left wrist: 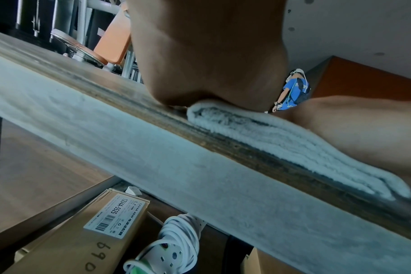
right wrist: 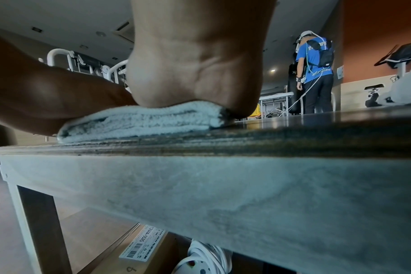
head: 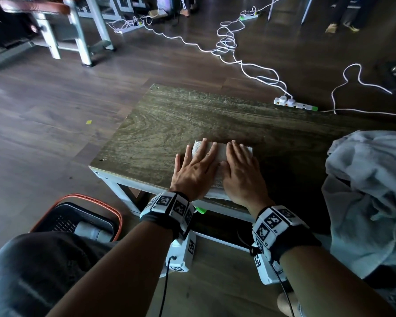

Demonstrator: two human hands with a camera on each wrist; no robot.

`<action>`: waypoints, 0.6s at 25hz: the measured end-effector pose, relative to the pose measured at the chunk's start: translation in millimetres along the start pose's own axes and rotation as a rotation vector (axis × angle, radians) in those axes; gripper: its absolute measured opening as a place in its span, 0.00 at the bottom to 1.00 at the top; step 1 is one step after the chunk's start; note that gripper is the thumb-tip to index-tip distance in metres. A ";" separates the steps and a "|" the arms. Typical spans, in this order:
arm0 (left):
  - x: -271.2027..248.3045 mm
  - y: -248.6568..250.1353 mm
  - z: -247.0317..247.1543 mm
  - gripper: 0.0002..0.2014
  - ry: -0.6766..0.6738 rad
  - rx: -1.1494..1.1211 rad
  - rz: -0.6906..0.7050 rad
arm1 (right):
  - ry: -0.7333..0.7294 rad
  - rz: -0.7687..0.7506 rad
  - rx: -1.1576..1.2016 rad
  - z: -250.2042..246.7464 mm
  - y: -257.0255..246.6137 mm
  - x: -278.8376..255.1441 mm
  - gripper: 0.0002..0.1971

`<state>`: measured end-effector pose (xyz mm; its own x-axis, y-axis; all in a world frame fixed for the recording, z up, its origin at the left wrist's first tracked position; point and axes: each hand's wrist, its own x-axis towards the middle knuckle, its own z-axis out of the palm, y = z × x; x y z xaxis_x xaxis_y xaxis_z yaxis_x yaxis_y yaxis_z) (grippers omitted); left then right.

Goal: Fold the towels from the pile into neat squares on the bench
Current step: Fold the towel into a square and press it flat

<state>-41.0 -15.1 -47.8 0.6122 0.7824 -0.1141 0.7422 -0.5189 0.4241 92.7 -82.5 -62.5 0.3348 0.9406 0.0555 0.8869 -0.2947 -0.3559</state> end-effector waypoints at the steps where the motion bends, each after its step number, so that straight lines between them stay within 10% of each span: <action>1: -0.7 -1.9 0.4 0.27 0.007 0.010 0.000 | -0.014 0.023 0.018 0.2 0.3 -1.0 0.30; 15: -4.2 -28.0 -0.3 0.29 0.069 -0.104 -0.027 | -0.019 0.133 0.216 -11.5 12.4 -16.6 0.37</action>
<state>-64.5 -3.8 -58.9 0.5696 0.8193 -0.0661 0.7236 -0.4617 0.5131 101.8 -103.6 -57.2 0.4358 0.8998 -0.0219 0.7465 -0.3749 -0.5498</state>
